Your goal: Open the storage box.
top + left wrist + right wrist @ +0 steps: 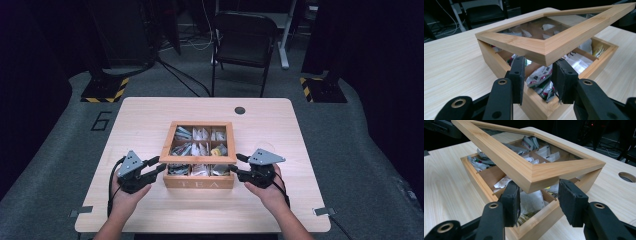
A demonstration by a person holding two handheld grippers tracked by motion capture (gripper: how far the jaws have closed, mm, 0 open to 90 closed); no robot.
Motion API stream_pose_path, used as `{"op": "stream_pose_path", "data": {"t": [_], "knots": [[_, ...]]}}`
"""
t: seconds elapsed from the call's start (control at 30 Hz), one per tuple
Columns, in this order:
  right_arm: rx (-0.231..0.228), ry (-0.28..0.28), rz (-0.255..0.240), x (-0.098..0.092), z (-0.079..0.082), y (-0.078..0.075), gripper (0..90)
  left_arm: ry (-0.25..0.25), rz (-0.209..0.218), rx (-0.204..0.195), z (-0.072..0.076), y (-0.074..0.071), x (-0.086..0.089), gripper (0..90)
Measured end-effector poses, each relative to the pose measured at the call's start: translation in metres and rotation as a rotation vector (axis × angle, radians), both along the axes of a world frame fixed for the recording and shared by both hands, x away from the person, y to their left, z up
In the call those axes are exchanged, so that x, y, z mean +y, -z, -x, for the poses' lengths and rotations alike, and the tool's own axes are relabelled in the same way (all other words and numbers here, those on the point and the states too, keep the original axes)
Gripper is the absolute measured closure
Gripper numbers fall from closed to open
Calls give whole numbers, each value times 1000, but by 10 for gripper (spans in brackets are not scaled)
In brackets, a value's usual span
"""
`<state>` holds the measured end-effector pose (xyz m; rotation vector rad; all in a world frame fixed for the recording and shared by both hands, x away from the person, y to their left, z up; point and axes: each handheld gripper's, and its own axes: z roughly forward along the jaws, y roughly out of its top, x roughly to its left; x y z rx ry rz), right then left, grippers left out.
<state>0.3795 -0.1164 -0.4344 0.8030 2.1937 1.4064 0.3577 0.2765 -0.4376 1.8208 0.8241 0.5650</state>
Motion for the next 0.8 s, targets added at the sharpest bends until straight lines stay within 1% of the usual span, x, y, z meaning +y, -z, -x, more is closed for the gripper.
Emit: {"op": "stream_pose_path", "data": {"t": [0.03,0.07,0.1,0.17,0.2,0.23,0.3,0.37,0.4,0.47,0.5,0.53,0.6,0.63,0.67,0.8], "knots": [[7,-2,-5,0,0,-1,519,-3,2,-4,-1,-1,0,635],[-3,0,-6,0,-1,-2,519,1,-6,-3,-1,-3,0,635],[-1,2,-11,0,-2,-3,518,-8,4,-10,-2,-3,-1,635],[-2,3,-15,0,-4,-6,518,-4,0,-12,-2,-6,0,635],[0,3,-22,0,-4,-7,517,-12,7,-22,-3,-7,-1,634],[-4,7,-19,0,-5,-8,517,-8,2,-23,-3,-8,-1,635],[-16,5,-16,0,-6,-11,516,-13,7,-30,-4,-10,-1,634],[-15,14,-19,1,-6,-13,516,-14,10,-32,-5,-12,-1,633],[-24,12,-17,1,-7,-14,516,-20,18,-36,-6,-12,-2,630],[-29,8,-15,0,-8,-16,516,-26,16,-41,-7,-13,-3,625],[-19,19,-22,1,-7,-17,516,-27,14,-42,-8,-14,-3,623],[-29,13,-21,1,-8,-18,516,-30,18,-45,-8,-15,-3,622],[-34,15,-21,1,-9,-19,516,-37,19,-51,-10,-16,-4,618],[-26,25,-31,2,-9,-20,516,-37,12,-49,-11,-17,-5,617],[-38,23,-25,2,-10,-21,515,-42,17,-51,-12,-17,-5,614],[-38,28,-38,2,-12,-25,516,-50,24,-52,-16,-20,-6,607]]}}
